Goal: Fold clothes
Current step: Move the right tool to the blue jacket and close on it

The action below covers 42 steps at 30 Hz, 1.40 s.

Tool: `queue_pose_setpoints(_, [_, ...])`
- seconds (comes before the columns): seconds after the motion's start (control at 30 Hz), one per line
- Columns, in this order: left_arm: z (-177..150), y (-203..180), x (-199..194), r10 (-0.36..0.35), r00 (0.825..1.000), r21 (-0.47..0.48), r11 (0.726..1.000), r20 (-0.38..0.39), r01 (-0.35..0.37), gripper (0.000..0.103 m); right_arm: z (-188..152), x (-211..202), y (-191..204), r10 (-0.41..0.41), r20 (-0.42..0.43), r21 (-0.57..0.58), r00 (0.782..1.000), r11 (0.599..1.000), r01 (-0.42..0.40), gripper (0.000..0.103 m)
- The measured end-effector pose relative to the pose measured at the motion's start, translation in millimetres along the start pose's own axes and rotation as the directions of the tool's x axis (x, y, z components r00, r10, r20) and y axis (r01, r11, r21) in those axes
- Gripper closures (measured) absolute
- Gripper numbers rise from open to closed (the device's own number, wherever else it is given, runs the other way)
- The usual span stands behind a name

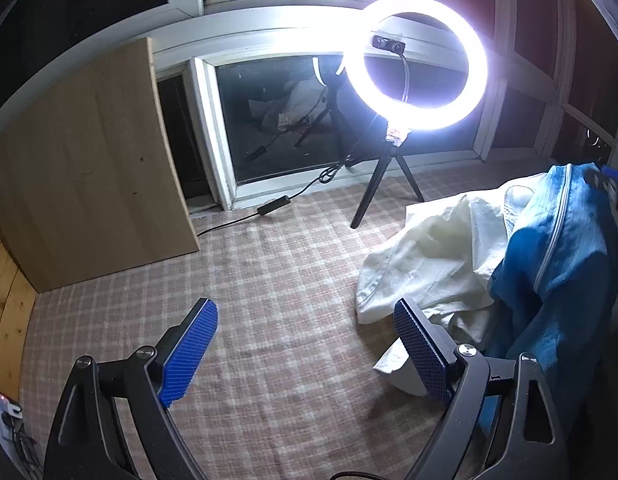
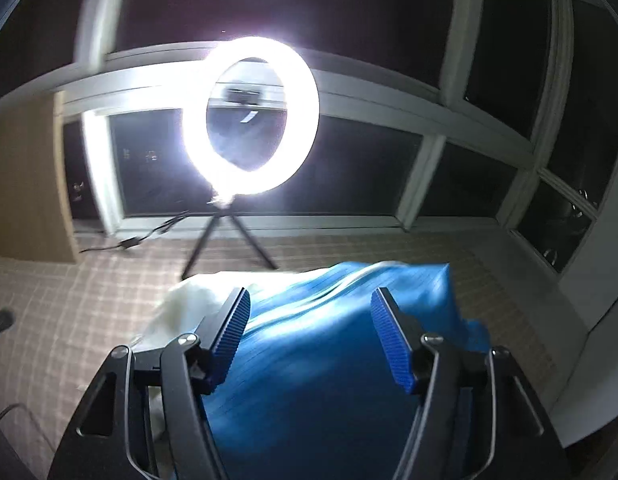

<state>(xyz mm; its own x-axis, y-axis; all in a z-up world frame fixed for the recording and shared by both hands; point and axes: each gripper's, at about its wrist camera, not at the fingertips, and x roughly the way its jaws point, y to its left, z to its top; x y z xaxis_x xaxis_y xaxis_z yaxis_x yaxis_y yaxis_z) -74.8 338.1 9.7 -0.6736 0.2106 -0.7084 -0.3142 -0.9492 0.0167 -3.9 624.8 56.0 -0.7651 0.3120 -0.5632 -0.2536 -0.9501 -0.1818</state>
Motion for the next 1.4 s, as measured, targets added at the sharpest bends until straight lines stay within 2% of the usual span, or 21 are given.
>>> queue_pose_setpoints(0.17, [-18,33,-16,0.018,1.000,-0.023,1.000,-0.007,-0.018,0.013,-20,-27,48,-0.004,-0.021,0.034,1.000,0.999,0.005,0.040])
queue_pose_setpoints(0.5, [-52,106,-63,0.066,0.998,0.018,0.998,0.009,-0.066,0.012,-65,-65,137,-0.053,-0.100,0.114,0.994,0.991,0.064,0.040])
queue_pose_setpoints(0.83, [-74,154,-86,0.071,0.997,0.028,0.997,0.021,-0.072,0.012,-83,-96,185,-0.086,-0.122,0.188,0.989,0.976,0.109,0.040])
queue_pose_setpoints(1.0, [-79,161,-86,0.048,0.999,0.037,0.998,0.015,-0.048,0.012,-91,-102,192,-0.107,-0.132,0.189,0.985,0.973,0.131,0.040])
queue_pose_setpoints(1.17, [-84,160,-81,0.031,1.000,0.044,0.999,0.002,-0.031,0.012,-96,-103,183,-0.139,-0.137,0.165,0.981,0.973,0.161,0.039])
queue_pose_setpoints(1.2, [-84,161,-80,0.031,1.000,0.044,0.999,0.001,-0.031,0.012,-98,-102,177,-0.151,-0.139,0.153,0.979,0.973,0.172,0.036])
queue_pose_setpoints(1.23, [-84,161,-80,0.032,0.999,0.043,0.999,0.001,-0.032,0.012,-103,-97,166,-0.168,-0.150,0.155,0.974,0.969,0.191,0.028])
queue_pose_setpoints(1.3, [-85,164,-80,0.038,0.999,0.031,0.999,0.001,-0.038,0.012,-114,-82,138,-0.207,-0.180,0.173,0.962,0.956,0.238,0.022])
queue_pose_setpoints(1.4, [-85,169,-79,0.051,0.999,0.010,0.999,0.000,-0.051,0.012,-130,-57,96,-0.271,-0.232,0.196,0.934,0.928,0.318,0.022])
